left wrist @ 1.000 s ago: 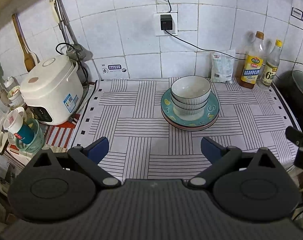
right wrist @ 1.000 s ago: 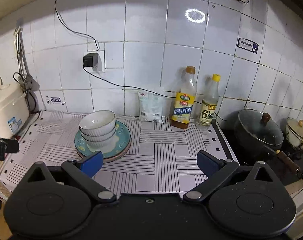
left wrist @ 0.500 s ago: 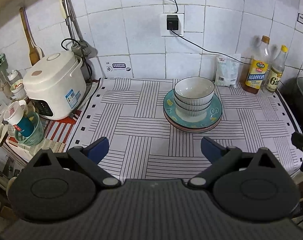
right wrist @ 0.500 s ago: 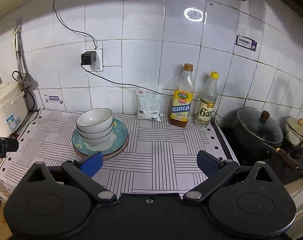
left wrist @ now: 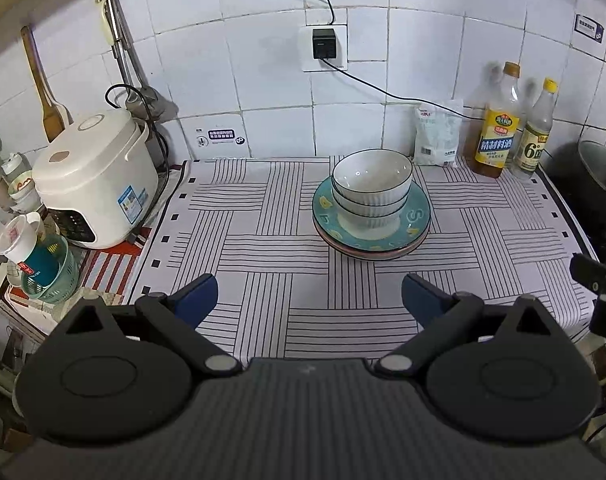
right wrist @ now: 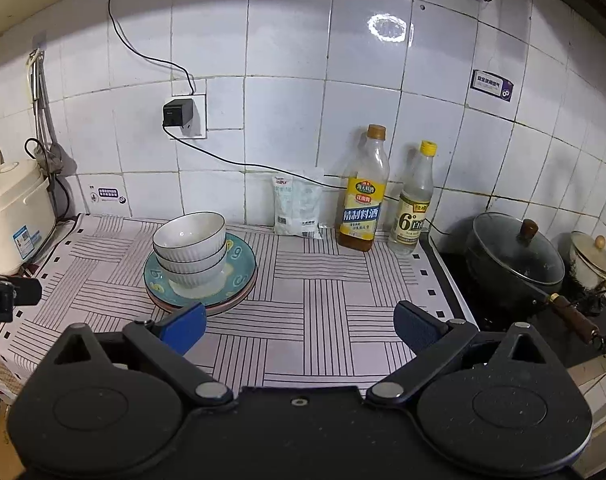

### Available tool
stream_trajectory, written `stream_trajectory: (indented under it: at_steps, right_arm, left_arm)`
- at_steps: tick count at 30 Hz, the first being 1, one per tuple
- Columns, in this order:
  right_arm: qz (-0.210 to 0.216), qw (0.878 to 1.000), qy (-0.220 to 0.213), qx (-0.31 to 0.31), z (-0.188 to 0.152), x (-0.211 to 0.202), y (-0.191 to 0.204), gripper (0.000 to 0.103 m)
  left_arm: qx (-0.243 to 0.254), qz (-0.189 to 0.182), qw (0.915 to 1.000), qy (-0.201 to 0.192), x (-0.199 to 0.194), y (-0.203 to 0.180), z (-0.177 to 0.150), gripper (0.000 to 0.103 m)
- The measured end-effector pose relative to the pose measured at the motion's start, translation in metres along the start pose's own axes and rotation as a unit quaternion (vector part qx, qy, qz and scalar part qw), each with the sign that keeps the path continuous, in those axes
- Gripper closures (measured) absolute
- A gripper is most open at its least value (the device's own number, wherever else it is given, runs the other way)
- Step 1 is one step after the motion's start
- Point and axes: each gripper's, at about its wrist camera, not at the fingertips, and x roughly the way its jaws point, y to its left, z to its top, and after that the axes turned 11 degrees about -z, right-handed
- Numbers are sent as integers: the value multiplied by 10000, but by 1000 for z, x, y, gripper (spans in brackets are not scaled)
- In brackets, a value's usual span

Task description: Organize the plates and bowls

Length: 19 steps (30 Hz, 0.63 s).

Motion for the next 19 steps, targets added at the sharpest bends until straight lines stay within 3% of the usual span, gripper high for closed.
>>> stream_trajectory:
  at_steps: [19]
  right_arm:
    - [9,9999,85,-76,0,7,-1,2]
  left_arm:
    - [-127,-1,9999,73,2,6,-1,3]
